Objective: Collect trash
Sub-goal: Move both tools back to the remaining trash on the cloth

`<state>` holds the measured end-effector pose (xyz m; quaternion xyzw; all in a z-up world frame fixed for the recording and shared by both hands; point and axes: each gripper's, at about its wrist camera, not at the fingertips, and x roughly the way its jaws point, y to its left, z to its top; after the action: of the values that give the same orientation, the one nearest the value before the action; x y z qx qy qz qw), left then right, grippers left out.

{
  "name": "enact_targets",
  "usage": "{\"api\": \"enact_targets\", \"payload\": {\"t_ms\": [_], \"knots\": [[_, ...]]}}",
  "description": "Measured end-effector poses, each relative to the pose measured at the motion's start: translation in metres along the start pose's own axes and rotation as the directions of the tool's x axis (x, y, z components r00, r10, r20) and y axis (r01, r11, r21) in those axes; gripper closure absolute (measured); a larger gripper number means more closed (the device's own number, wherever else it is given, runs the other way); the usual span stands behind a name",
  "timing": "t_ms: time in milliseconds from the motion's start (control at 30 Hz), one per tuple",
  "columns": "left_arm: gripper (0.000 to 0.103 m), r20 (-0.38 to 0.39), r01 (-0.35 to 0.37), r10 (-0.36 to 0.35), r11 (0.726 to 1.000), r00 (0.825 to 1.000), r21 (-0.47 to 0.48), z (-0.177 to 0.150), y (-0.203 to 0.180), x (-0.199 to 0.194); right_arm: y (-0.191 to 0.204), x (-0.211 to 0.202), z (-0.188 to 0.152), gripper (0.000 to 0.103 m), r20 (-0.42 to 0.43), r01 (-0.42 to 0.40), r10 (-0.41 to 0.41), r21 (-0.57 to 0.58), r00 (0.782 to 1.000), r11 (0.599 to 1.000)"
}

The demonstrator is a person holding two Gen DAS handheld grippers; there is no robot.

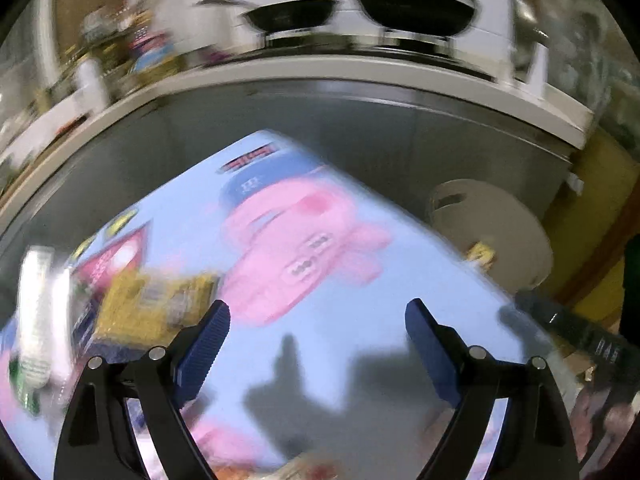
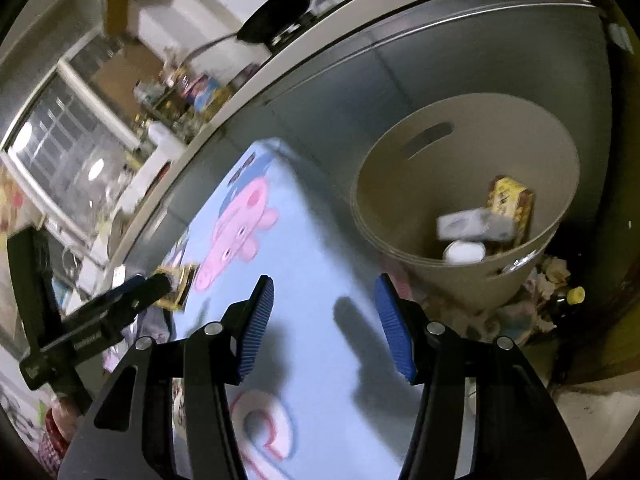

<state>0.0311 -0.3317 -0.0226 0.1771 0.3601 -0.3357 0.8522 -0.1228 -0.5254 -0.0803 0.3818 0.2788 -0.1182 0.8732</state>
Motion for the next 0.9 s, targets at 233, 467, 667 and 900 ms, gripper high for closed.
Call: {"api": "enact_targets", "payload": {"t_ms": [233,467,667,900], "knots": [[0.019,-0.004,-0.142,0.144,0.968,0.990,-0.205,-0.085,0.128,-0.062,0.048,0.023,-0.036,0.050,-0.093,-0.009,0.002,-0.076,0.996,0.997],[0.022,-0.093,-0.219,0.198,0.893,0.976,-0.392,-0.157,0.215,-0.080,0.110,0.046,-0.071,0.050,-0.184,-0.032,-0.003,-0.187,0.983,0.982],[0.022,-0.093,-0.231,0.212,0.863,0.973,-0.449,-0.194,0.247,-0.087,0.157,0.056,-0.094,0.050,-0.229,-0.058,-0.005,-0.266,0.973,0.962],[0.019,-0.042,-0.196,0.199,0.868,0.979,-0.456,-0.203,0.253,-0.091,0.177,0.063,-0.096,0.050,-0.225,-0.020,-0.046,-0.283,0.973,0.959]]}}
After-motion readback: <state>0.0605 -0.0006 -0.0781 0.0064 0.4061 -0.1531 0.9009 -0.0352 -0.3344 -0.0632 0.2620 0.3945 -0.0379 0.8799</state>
